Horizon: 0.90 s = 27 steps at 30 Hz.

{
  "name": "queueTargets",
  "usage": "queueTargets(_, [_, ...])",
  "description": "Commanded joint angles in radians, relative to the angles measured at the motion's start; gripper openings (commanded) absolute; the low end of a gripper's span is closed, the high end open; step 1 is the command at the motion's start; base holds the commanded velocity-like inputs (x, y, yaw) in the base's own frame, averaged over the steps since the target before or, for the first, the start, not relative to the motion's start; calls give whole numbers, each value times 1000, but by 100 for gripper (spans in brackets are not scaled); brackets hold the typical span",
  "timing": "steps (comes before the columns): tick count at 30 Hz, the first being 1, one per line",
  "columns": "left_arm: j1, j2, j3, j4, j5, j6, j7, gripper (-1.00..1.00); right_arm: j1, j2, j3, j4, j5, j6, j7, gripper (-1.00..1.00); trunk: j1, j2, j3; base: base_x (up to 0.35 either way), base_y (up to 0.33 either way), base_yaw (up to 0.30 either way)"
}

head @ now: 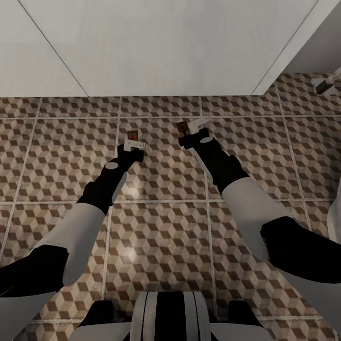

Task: Take the four mousetraps from the cabinet in the bathroom and place them on the bathroom floor. Make sure all four end up on the same floor surface, and ensure that at least two of them are either under or directly next to the same bathroom sink.

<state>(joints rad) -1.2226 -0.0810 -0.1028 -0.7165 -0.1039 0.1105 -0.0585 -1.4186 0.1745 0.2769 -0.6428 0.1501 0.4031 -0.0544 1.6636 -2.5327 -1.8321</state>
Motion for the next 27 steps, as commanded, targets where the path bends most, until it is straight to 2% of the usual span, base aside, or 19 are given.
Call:
queueTargets(1, [0, 0, 1, -1, -13, 2, -3, -100, 0, 0, 2, -1, 5, 5, -3, -100, 0, 0, 0, 0, 0, 0])
queueTargets(8, [0, -1, 2, 2, -13, -8, -3, -100, 0, 0, 2, 39, 5, -41, -4, -100, 0, 0, 0, 0, 0, 0])
queueTargets(18, [0, -3, 2, 1, -13, -9, -3, -100, 0, 0, 4, 161, 6, -176, -9, -100, 0, 0, 0, 0, 0, 0])
queueTargets(27, [0, -5, 2, 1, -11, -9, -3, -100, 0, 0, 2, 180, 6, -233, -10, -100, 0, 0, 0, 14, 0, 0])
